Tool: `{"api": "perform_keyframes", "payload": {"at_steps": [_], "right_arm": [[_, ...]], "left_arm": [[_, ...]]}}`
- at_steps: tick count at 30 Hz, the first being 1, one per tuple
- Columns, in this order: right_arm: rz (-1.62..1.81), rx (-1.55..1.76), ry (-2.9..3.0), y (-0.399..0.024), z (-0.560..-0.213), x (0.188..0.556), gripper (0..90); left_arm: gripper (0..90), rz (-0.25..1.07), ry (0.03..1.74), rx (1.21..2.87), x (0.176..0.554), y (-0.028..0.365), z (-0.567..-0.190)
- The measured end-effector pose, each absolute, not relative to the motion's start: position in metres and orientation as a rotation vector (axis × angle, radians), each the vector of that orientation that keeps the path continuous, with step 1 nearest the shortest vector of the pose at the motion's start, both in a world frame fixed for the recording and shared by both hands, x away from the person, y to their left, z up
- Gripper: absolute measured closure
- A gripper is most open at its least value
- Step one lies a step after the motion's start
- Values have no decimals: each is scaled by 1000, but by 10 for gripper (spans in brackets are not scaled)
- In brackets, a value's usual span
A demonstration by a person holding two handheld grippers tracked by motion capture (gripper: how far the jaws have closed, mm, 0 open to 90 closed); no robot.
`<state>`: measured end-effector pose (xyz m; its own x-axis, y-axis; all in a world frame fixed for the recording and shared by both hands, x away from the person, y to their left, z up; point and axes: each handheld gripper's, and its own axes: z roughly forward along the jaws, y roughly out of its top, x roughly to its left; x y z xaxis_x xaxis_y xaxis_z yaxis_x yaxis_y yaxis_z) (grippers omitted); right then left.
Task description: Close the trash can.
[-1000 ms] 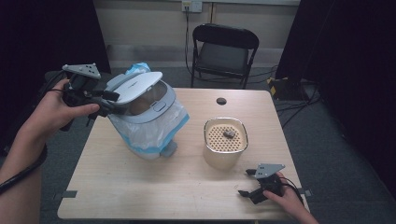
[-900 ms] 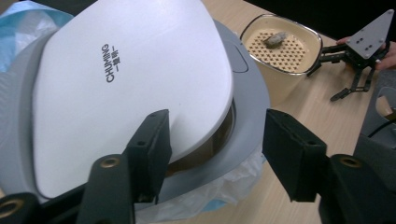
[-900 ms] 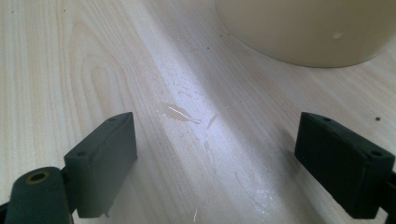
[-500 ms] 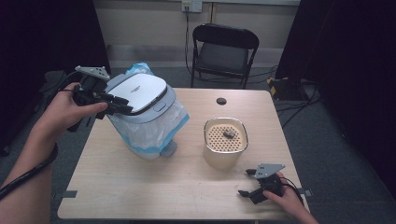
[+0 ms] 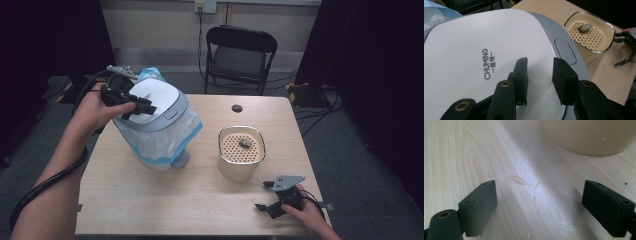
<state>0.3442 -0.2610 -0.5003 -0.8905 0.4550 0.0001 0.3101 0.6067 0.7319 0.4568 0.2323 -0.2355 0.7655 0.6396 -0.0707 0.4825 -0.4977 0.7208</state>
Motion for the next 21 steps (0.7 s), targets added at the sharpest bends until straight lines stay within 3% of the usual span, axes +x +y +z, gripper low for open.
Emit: {"api": "perform_keyframes", "payload": {"at_steps": [7, 9, 10, 16, 21], "right_arm": [[1153, 640, 2645, -261, -500, 344, 122], [1153, 639, 2645, -261, -500, 344, 122], [1153, 639, 2645, -261, -500, 344, 122], [1151, 635, 2646, -261, -500, 344, 122], [1152, 635, 2646, -261, -500, 344, 122]], "left_arm": [[653, 267, 813, 2199, 458, 225, -238], [552, 283, 813, 2206, 456, 222, -238], [439, 300, 827, 2211, 454, 220, -238], [217, 311, 850, 2180, 444, 232, -234], [186, 295, 851, 2152, 428, 244, -231]]}}
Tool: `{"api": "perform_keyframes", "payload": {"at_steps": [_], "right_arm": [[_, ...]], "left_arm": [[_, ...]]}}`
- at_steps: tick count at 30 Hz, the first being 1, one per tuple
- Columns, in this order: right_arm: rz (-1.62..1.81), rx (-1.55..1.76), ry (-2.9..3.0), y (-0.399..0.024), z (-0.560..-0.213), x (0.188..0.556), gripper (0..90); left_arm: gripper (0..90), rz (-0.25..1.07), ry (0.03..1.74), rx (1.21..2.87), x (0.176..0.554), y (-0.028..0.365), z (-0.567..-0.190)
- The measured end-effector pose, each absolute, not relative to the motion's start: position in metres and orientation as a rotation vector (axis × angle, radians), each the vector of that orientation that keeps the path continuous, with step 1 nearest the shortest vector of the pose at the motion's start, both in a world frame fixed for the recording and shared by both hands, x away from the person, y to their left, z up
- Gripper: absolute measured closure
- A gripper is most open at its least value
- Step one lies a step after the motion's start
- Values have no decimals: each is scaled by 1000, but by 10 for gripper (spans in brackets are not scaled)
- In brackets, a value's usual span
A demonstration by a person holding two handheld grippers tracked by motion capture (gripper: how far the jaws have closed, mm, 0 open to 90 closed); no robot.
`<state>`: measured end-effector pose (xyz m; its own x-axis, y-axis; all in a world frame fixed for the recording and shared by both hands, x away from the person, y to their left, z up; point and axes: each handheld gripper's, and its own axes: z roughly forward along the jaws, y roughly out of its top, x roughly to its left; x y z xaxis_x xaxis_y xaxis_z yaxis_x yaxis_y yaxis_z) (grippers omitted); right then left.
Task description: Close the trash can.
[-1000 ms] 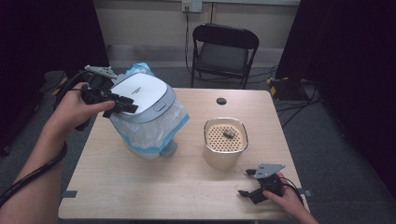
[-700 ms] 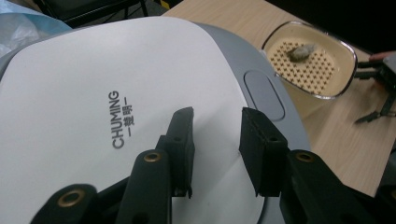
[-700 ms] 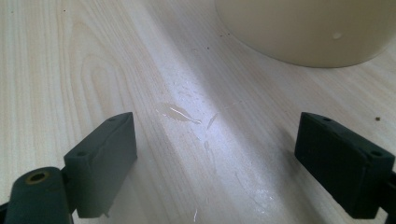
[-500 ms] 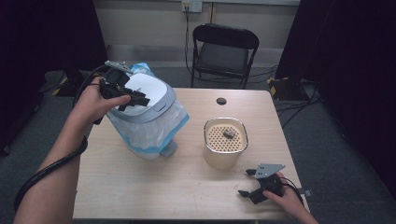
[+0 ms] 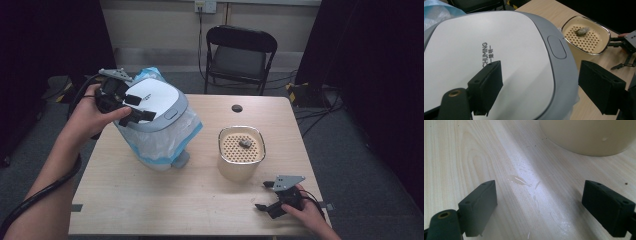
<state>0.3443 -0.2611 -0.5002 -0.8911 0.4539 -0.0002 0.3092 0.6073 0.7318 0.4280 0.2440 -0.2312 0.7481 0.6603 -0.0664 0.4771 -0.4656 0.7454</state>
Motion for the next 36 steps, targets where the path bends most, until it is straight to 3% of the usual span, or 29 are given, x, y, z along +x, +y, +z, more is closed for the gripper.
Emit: {"api": "perform_keyframes", "payload": {"at_steps": [17, 36], "right_arm": [[1151, 634, 2643, -261, -500, 344, 121], [1152, 634, 2648, -261, -500, 344, 121]], "left_arm": [[161, 280, 880, 2170, 374, 277, -258], [161, 261, 828, 2141, 355, 273, -319]]}}
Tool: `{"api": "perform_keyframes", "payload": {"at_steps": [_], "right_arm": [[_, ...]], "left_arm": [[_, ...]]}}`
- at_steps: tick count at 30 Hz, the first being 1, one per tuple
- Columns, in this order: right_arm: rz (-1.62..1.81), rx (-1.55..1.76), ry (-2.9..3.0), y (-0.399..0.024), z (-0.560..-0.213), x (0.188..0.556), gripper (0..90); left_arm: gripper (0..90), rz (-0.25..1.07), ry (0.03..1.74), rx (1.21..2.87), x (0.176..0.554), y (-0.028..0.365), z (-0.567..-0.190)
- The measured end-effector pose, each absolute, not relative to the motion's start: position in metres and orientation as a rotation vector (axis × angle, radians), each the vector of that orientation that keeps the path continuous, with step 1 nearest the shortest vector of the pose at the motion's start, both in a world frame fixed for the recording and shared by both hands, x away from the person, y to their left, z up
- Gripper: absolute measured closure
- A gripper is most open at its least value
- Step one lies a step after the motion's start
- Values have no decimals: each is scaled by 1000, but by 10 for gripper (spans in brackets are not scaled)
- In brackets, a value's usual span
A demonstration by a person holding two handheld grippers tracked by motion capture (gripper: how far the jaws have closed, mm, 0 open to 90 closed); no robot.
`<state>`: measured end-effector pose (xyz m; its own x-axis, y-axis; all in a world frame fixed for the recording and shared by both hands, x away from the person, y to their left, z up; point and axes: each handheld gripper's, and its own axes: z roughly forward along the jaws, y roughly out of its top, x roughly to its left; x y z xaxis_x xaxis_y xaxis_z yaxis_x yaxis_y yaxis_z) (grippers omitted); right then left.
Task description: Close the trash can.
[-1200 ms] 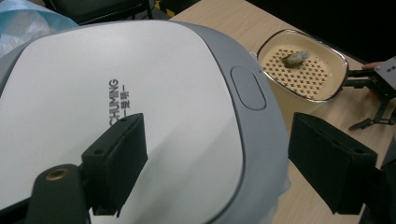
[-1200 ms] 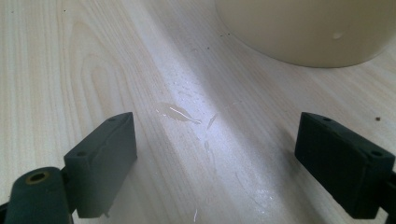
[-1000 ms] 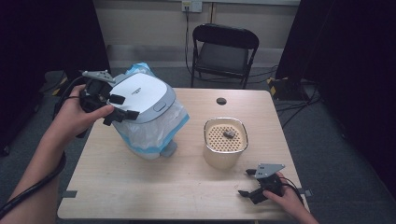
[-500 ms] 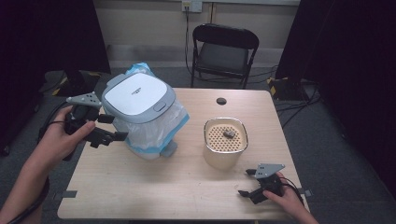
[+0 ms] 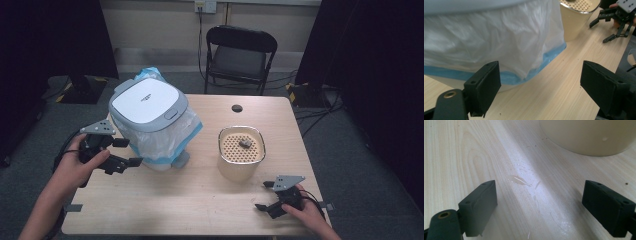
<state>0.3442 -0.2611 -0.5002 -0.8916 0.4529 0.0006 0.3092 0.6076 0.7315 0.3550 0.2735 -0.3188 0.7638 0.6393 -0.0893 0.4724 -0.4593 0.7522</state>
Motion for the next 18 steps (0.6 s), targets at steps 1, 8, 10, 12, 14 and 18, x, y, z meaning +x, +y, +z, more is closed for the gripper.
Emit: {"api": "perform_keyframes", "payload": {"at_steps": [1, 8, 10, 12, 14, 18], "right_arm": [[1152, 635, 2647, -261, -500, 344, 121], [1152, 635, 2647, -261, -500, 344, 121], [1152, 635, 2648, -261, -500, 344, 121], [1151, 635, 2648, -261, -500, 344, 121], [1152, 636, 2648, -261, -500, 344, 121], [1151, 635, 2648, -261, -500, 344, 121]], "left_arm": [[161, 256, 828, 2140, 355, 273, -323], [161, 236, 819, 2149, 350, 267, -349], [161, 218, 813, 2153, 348, 264, -360], [161, 198, 807, 2144, 346, 261, -370], [161, 186, 796, 2151, 344, 257, -380], [161, 164, 790, 2154, 340, 251, -398]]}}
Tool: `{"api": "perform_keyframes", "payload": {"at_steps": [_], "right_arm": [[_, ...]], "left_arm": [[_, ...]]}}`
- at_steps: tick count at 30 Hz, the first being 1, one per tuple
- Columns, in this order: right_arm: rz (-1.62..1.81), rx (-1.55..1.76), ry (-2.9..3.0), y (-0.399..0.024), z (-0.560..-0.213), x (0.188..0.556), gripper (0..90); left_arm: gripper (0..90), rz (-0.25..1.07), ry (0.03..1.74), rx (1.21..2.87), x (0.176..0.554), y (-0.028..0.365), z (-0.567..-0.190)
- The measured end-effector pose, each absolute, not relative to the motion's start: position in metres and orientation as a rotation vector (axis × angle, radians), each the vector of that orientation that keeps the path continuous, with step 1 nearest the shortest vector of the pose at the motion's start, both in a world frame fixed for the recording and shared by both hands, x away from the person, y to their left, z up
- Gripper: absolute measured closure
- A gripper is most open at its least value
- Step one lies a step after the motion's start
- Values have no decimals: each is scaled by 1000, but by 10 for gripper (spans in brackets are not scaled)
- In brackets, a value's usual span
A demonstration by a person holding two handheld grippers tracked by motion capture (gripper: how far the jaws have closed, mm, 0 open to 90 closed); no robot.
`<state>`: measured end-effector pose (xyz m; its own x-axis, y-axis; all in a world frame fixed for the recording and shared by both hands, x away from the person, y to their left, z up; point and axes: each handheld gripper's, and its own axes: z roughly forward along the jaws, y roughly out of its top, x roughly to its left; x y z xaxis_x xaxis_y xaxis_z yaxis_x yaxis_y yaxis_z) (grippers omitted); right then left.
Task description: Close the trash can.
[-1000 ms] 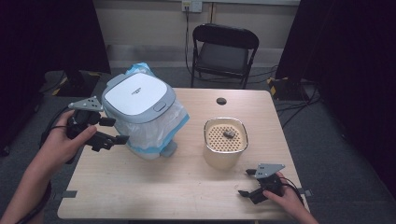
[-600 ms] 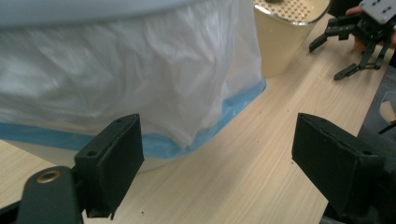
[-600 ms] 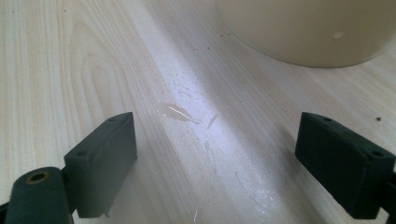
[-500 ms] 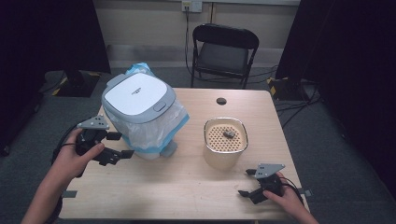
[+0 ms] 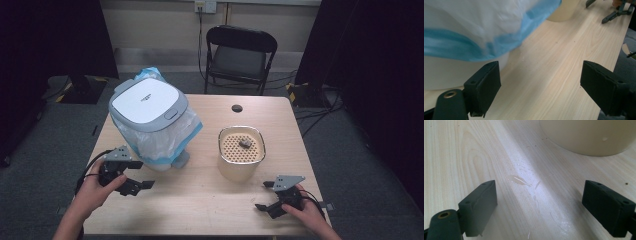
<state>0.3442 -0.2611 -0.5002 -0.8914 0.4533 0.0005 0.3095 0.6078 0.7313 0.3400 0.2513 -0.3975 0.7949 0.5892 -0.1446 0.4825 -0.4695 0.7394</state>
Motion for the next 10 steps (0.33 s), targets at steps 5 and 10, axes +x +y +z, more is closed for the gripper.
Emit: {"api": "perform_keyframes", "payload": {"at_steps": [5, 10], "right_arm": [[1151, 635, 2647, -261, -500, 344, 121], [1150, 635, 2648, -261, -500, 344, 121]], "left_arm": [[161, 153, 772, 2160, 336, 246, -417], [161, 116, 755, 2163, 333, 239, -432]]}}
